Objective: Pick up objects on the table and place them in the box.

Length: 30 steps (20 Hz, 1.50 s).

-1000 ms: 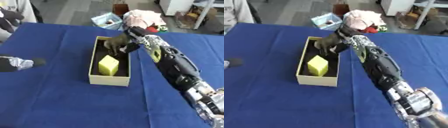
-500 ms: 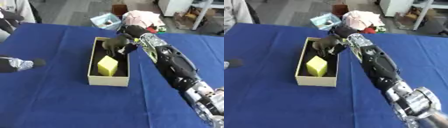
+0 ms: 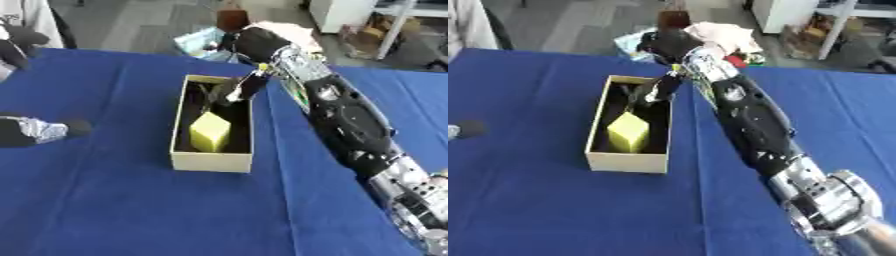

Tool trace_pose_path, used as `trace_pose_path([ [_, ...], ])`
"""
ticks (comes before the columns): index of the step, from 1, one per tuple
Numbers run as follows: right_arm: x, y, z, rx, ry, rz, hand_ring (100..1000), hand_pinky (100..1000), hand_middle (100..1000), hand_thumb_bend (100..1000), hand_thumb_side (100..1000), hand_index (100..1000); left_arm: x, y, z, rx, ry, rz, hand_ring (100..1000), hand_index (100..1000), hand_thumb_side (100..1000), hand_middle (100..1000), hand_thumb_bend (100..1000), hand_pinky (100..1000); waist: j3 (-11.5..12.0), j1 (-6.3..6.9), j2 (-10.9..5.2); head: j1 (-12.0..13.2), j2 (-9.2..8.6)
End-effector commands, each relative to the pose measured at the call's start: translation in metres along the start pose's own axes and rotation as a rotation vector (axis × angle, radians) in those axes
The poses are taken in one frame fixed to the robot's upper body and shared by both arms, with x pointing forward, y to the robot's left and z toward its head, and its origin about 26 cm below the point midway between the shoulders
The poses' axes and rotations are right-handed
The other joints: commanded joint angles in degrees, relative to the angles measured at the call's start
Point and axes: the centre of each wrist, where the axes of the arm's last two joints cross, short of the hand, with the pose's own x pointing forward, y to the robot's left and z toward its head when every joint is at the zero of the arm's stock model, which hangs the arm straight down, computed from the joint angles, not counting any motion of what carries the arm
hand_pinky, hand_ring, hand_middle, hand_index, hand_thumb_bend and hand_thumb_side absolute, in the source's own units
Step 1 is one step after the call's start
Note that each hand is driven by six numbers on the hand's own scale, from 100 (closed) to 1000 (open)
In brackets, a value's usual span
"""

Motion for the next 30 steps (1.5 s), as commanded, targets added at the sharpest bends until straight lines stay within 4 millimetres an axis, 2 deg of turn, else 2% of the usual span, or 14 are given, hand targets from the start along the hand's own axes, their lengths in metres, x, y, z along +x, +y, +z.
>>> trace_pose_path([
  [1, -0.014, -0.041, 0.009, -0.128, -0.015, -0.041, 766, 782, 809, 640, 581, 879, -0.006, 0.011, 0.002, 0.014, 0.016, -0.042, 473, 733, 413, 519, 916, 533, -0.7, 0.35, -1.04, 1.0, -0.59],
  [6, -0.018, -0.079, 0.035, -0.287, -0.050, -0.167, 708, 746, 754, 568, 537, 846, -0.016, 0.009, 0.011, 0.013, 0.071, -0.056, 473, 733, 412, 520, 923, 530, -3.3, 0.62, -1.31, 2.9, -0.43],
  [12, -0.024, -0.093, 0.080, -0.365, -0.048, -0.298, 678, 729, 730, 519, 501, 834, -0.028, 0.009, 0.022, 0.026, 0.133, -0.076, 476, 732, 411, 523, 927, 530, -7.2, 1.05, -1.42, 4.4, -0.35],
  [15, -0.025, -0.092, 0.101, -0.380, -0.046, -0.348, 669, 725, 720, 501, 479, 830, -0.032, 0.007, 0.028, 0.017, 0.158, -0.086, 478, 733, 411, 525, 929, 531, -8.8, 1.26, -1.52, 5.4, -0.09],
  [16, -0.025, -0.091, 0.107, -0.384, -0.044, -0.362, 663, 723, 716, 511, 441, 828, -0.033, 0.007, 0.030, 0.012, 0.166, -0.087, 479, 733, 411, 526, 928, 532, -9.2, 1.32, -1.55, 5.5, 0.00],
  [17, -0.026, -0.088, 0.114, -0.388, -0.040, -0.377, 659, 721, 710, 484, 465, 827, -0.034, 0.006, 0.032, 0.008, 0.173, -0.089, 479, 734, 411, 527, 927, 531, -9.6, 1.35, -1.58, 5.6, 0.07],
  [23, -0.023, -0.073, 0.148, -0.411, -0.012, -0.452, 642, 714, 691, 445, 453, 823, -0.041, 0.001, 0.045, -0.008, 0.217, -0.100, 476, 732, 409, 525, 924, 529, -11.0, 1.59, -1.48, 6.2, 0.32],
  [30, -0.018, -0.049, 0.173, -0.432, 0.048, -0.548, 624, 702, 671, 423, 446, 813, -0.045, -0.004, 0.056, 0.000, 0.258, -0.095, 474, 729, 407, 523, 929, 525, -12.3, 2.03, -1.07, 8.0, 0.58],
])
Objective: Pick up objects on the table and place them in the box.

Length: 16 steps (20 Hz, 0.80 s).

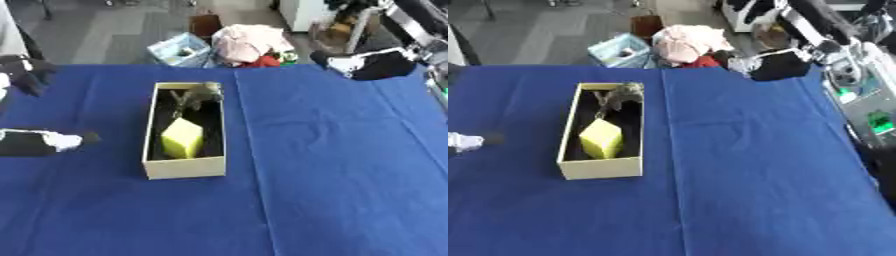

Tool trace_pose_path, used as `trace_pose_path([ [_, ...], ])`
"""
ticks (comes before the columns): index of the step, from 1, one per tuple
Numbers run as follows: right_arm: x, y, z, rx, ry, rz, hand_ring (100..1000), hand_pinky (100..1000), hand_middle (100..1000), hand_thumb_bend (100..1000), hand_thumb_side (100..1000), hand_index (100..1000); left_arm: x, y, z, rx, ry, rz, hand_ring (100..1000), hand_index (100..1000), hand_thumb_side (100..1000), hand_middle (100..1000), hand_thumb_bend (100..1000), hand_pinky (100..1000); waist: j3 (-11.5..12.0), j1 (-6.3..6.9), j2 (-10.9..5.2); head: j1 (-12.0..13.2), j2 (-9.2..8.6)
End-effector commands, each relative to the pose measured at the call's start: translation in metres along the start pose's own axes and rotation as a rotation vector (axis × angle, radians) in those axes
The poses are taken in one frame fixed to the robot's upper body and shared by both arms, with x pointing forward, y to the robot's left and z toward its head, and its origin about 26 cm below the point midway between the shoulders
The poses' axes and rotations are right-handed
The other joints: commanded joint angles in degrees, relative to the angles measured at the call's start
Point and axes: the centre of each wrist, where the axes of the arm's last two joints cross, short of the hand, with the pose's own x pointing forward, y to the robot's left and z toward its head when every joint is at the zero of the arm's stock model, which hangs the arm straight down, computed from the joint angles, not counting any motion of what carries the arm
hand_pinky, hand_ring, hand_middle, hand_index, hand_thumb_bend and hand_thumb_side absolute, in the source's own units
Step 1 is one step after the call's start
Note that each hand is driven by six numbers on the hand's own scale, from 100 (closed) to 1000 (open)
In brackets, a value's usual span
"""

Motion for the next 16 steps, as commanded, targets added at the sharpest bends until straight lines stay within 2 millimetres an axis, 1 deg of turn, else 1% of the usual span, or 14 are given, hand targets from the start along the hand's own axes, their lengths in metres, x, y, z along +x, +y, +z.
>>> trace_pose_path([
  [1, 0.002, -0.012, 0.007, -0.055, 0.008, -0.003, 622, 701, 669, 420, 445, 812, -0.004, 0.009, 0.000, 0.030, 0.007, -0.026, 474, 728, 406, 523, 929, 524, -0.4, 0.29, -0.63, 1.3, 0.37],
  [6, -0.004, 0.000, 0.019, -0.093, 0.065, -0.061, 609, 691, 654, 405, 443, 803, -0.007, 0.004, 0.006, 0.046, 0.036, -0.006, 475, 721, 405, 524, 933, 525, -1.2, 0.67, -0.55, 3.5, 1.20],
  [14, -0.010, 0.016, 0.031, -0.113, 0.128, -0.116, 599, 684, 642, 393, 443, 795, -0.009, -0.004, 0.012, 0.052, 0.064, 0.014, 475, 720, 405, 524, 935, 524, -2.0, 0.96, -0.72, 5.6, 4.16],
  [16, -0.011, 0.019, 0.030, -0.112, 0.133, -0.127, 597, 683, 640, 392, 442, 794, -0.009, -0.005, 0.014, 0.052, 0.068, 0.019, 474, 719, 405, 522, 935, 522, -2.0, 1.01, -0.78, 6.0, 4.93],
])
